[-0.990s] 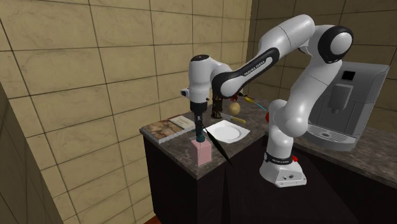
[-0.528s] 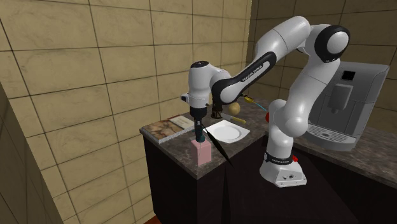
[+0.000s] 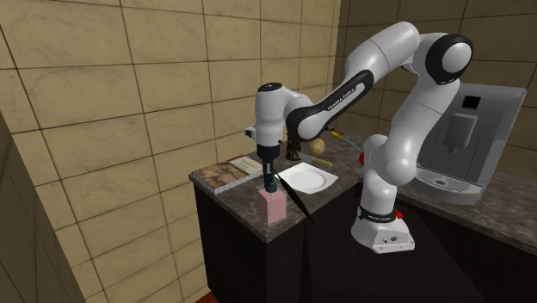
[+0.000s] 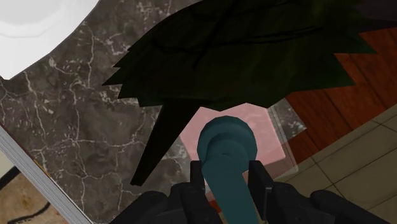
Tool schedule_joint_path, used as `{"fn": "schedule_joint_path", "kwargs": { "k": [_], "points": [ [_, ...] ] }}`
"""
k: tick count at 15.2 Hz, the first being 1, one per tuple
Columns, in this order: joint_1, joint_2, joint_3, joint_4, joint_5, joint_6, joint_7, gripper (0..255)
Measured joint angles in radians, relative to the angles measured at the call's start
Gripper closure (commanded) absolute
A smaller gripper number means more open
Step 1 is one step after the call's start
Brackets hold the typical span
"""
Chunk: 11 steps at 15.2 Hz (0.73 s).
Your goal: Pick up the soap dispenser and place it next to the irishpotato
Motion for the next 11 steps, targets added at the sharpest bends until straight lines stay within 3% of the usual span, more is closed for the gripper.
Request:
{"fn": "schedule_joint_path", "kwargs": {
  "k": [6,11],
  "points": [
    [0.0,0.0,0.0,0.0,0.0,0.0,0.0,255],
    [0.003,-0.027,-0.004,0.033,0.007,-0.059,-0.012,255]
  ]
}}
